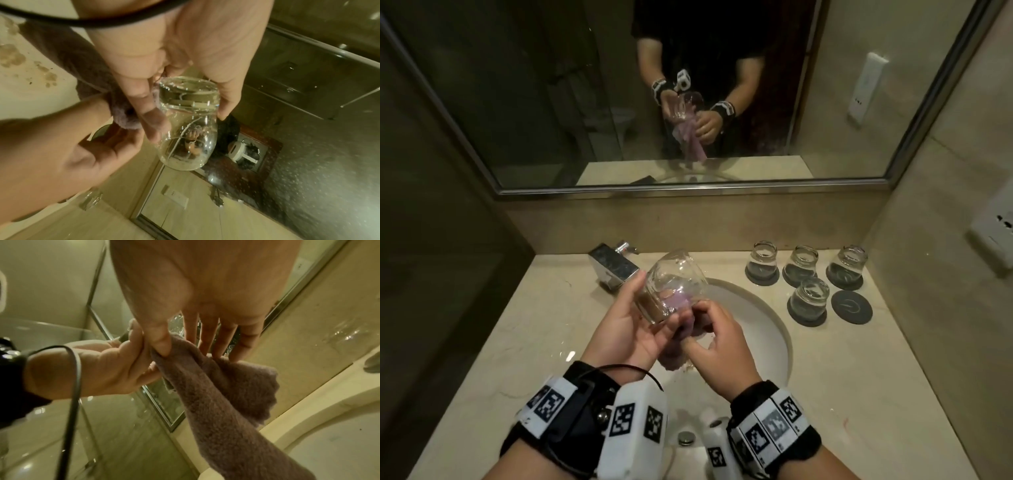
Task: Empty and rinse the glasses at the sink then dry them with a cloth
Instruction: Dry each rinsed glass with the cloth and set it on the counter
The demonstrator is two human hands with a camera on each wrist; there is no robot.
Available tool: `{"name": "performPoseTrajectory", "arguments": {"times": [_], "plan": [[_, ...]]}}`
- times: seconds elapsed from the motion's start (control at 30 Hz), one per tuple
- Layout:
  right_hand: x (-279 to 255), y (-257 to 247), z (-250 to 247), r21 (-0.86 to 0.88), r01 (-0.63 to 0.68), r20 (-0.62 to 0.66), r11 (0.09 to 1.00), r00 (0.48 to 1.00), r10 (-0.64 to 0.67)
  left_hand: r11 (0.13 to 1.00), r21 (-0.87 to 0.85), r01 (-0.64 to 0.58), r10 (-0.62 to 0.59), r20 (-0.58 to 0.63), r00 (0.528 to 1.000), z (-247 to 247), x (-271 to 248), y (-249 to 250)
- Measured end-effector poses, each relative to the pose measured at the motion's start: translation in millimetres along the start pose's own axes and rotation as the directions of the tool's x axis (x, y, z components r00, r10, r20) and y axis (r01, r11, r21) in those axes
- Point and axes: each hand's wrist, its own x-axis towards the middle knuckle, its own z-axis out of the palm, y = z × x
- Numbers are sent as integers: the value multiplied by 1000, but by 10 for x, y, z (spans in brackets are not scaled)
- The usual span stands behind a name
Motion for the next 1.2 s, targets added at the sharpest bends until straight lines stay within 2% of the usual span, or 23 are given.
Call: {"name": "performPoseTrajectory", "arguments": {"times": [0.1,0.23,0.3,0.33,0.37,0.4,0.47,0.5,0.53,0.57,0.7,0.77,0.87,1.07,1.13,1.2], "plan": [[-28,-31,-33,110,-53,41,992,998,49,1000,3,-17,17,21,1000,74,9,17],[-33,-55,-67,152,-85,-72,985,993,97,999,50,-8,7,22,1000,80,-9,3],[5,-66,-143,242,-174,-98,955,974,202,994,112,6,-9,25,1000,79,-44,-2],[25,-61,-199,341,-235,-99,910,954,284,992,127,5,-8,27,1000,80,-66,12],[58,-33,-256,484,-290,-77,825,925,371,991,133,-4,0,30,1000,58,-74,30],[86,1,-302,643,-332,-6,690,899,437,991,136,-15,11,35,999,39,-88,48],[99,25,-380,864,-400,217,307,845,489,989,150,-14,9,32,999,1,-122,82],[91,33,-407,893,-429,310,136,804,507,988,156,-1,-3,27,1000,-19,-140,87],[85,44,-416,891,-453,370,33,766,526,987,163,17,-22,29,999,-37,-157,84],[80,51,-412,884,-466,415,-33,751,514,985,170,38,-47,47,998,-53,-173,72],[50,3,-348,842,-539,469,-35,697,542,973,194,124,-159,178,971,-45,-245,-4],[46,-5,-332,825,-560,507,-71,679,531,968,196,159,-195,182,964,-25,-267,-46],[40,-44,-343,785,-618,545,-45,653,526,956,214,203,-242,181,953,27,-297,-95],[6,-93,-340,724,-684,660,-90,649,378,962,164,219,-244,156,957,-5,-267,-135],[4,-120,-331,707,-707,661,-19,651,372,960,172,222,-246,133,960,-17,-249,-150],[2,-55,-299,749,-647,528,145,714,460,958,189,215,-236,99,967,-19,-237,-166]]}}
